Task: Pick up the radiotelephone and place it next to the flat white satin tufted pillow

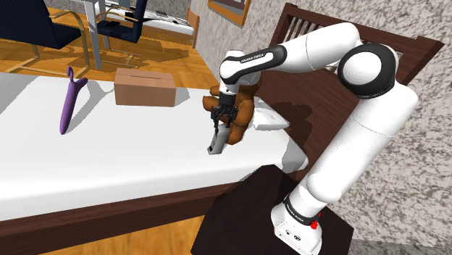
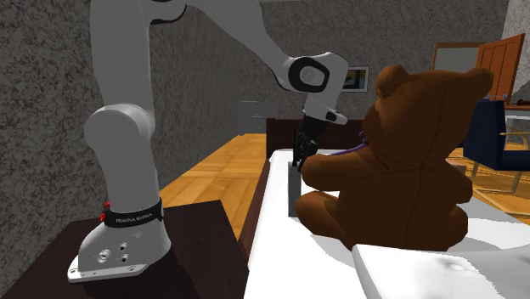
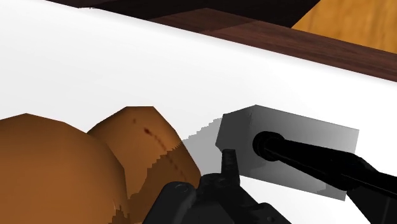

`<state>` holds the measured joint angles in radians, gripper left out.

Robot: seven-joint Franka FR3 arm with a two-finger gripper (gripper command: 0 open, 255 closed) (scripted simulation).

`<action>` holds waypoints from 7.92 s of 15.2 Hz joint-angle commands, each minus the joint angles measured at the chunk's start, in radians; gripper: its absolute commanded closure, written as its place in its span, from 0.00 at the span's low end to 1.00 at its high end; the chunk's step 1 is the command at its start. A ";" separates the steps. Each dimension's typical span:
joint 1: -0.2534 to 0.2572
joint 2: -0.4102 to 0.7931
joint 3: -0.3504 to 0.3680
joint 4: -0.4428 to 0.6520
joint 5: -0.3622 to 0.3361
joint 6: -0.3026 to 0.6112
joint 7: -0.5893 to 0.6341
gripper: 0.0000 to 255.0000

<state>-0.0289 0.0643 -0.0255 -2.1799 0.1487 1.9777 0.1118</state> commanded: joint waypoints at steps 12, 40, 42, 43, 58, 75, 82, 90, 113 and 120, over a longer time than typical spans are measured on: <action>-0.002 -0.076 -0.002 0.086 -0.011 -0.160 0.022 1.00; -0.005 -0.128 -0.006 0.404 -0.018 -0.528 0.066 1.00; -0.005 -0.125 -0.006 0.434 -0.017 -0.555 0.069 1.00; -0.005 -0.124 -0.006 0.449 -0.017 -0.569 0.070 1.00; -0.008 -0.065 -0.010 0.725 -0.008 -0.785 0.095 1.00; -0.069 -0.064 -0.064 0.833 -0.035 -0.905 -0.014 1.00; -0.142 -0.137 -0.143 0.668 -0.099 -0.827 -0.191 1.00; -0.226 -0.149 -0.241 0.568 -0.167 -0.742 -0.389 1.00; -0.503 0.174 -0.483 0.670 -0.175 -0.518 -0.912 1.00; -0.499 0.172 -0.481 0.574 -0.175 -0.424 -0.902 1.00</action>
<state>-0.5280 0.2349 -0.5066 -1.5951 -0.0271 1.5408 -0.7912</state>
